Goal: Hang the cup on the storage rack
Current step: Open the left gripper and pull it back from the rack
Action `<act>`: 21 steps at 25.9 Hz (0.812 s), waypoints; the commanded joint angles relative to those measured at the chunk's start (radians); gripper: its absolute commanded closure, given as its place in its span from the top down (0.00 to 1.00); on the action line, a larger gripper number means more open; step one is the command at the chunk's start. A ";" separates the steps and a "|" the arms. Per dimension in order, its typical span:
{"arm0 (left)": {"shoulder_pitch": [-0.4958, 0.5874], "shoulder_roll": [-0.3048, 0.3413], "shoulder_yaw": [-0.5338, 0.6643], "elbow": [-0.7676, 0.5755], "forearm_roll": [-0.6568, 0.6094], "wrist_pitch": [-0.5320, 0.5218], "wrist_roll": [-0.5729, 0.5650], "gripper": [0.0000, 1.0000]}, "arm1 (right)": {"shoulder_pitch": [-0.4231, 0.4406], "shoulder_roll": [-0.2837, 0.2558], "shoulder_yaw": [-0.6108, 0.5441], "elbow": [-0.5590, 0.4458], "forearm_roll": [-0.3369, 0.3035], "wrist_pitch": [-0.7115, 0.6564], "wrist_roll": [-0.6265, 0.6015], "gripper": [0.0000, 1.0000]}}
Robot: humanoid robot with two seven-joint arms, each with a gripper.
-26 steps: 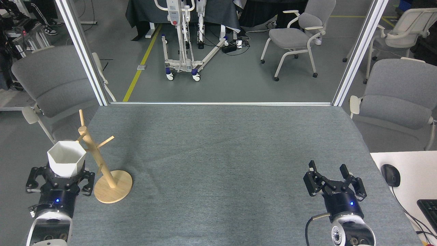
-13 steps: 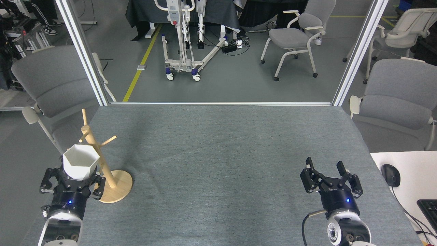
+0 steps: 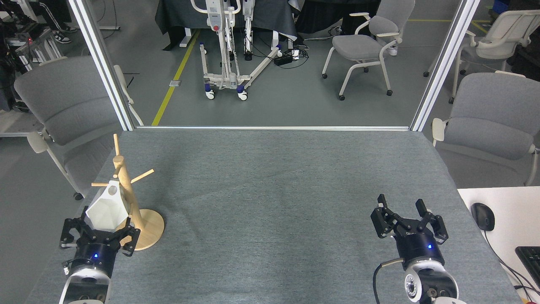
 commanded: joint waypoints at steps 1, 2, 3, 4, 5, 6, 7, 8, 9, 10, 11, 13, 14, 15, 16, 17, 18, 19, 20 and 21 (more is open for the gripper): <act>0.000 -0.010 0.000 0.039 0.002 0.003 0.003 0.98 | 0.001 -0.003 -0.003 0.002 0.000 0.000 0.000 0.99; 0.000 -0.018 0.000 0.054 0.002 0.003 0.004 0.98 | 0.001 -0.003 -0.003 0.003 0.000 0.000 -0.002 0.99; 0.000 -0.026 0.000 0.073 0.002 0.004 0.006 0.98 | 0.001 -0.004 -0.003 0.003 0.000 0.000 -0.002 0.99; 0.000 -0.035 0.000 0.093 0.002 0.004 0.011 0.98 | 0.001 -0.006 -0.004 0.003 0.000 0.000 -0.002 0.99; 0.000 -0.044 0.000 0.113 0.002 0.004 0.015 0.98 | 0.001 -0.006 -0.004 0.003 -0.002 0.000 -0.002 0.99; 0.000 -0.049 0.000 0.126 0.003 0.004 0.021 0.98 | 0.001 -0.006 -0.004 0.003 -0.002 0.000 -0.002 0.99; 0.000 -0.052 0.000 0.137 0.003 0.004 0.027 0.98 | 0.001 -0.006 -0.004 0.003 -0.002 0.000 -0.002 0.99; 0.000 -0.053 0.000 0.146 0.005 0.004 0.032 0.98 | 0.001 -0.004 -0.004 0.003 -0.002 0.000 -0.002 0.99; 0.000 -0.056 0.000 0.151 0.006 0.004 0.034 0.98 | 0.001 -0.003 -0.006 0.003 -0.002 0.000 -0.002 0.99; 0.000 -0.061 0.000 0.154 0.011 0.003 0.035 0.98 | 0.001 -0.003 -0.006 0.003 -0.002 0.000 -0.002 0.99; 0.000 -0.072 -0.002 0.155 0.012 0.000 0.035 0.98 | 0.001 -0.003 -0.006 0.003 -0.002 0.000 -0.002 0.99; 0.001 -0.108 0.000 0.154 0.012 -0.006 0.041 0.98 | 0.001 -0.003 -0.006 0.003 -0.002 0.000 -0.002 0.99; 0.003 -0.127 0.000 0.148 0.012 -0.008 0.047 0.98 | 0.001 -0.003 -0.006 0.003 -0.002 0.000 -0.002 0.99; 0.012 -0.150 0.000 0.140 0.014 -0.013 0.058 0.98 | 0.001 -0.001 -0.006 0.003 -0.002 0.000 -0.002 0.99; 0.021 -0.174 -0.002 0.132 0.014 -0.019 0.073 0.99 | 0.001 -0.003 -0.006 0.003 -0.002 0.000 -0.002 0.99; 0.023 -0.200 -0.003 0.120 0.014 -0.028 0.092 0.99 | 0.001 -0.003 -0.007 0.005 -0.002 0.000 -0.002 0.99; 0.023 -0.214 -0.006 0.111 0.016 -0.039 0.106 0.99 | 0.001 -0.003 -0.007 0.005 -0.002 0.000 -0.002 0.99; 0.024 -0.216 -0.025 0.105 0.026 -0.054 0.116 0.99 | 0.001 -0.001 -0.009 0.005 -0.002 0.000 -0.002 0.99; 0.023 -0.216 -0.051 0.099 0.045 -0.057 0.119 0.99 | 0.001 -0.001 -0.009 0.005 -0.002 0.000 -0.002 0.99; 0.023 -0.217 -0.094 0.094 0.080 -0.056 0.119 0.99 | 0.001 -0.003 -0.010 0.005 -0.002 0.000 -0.002 0.99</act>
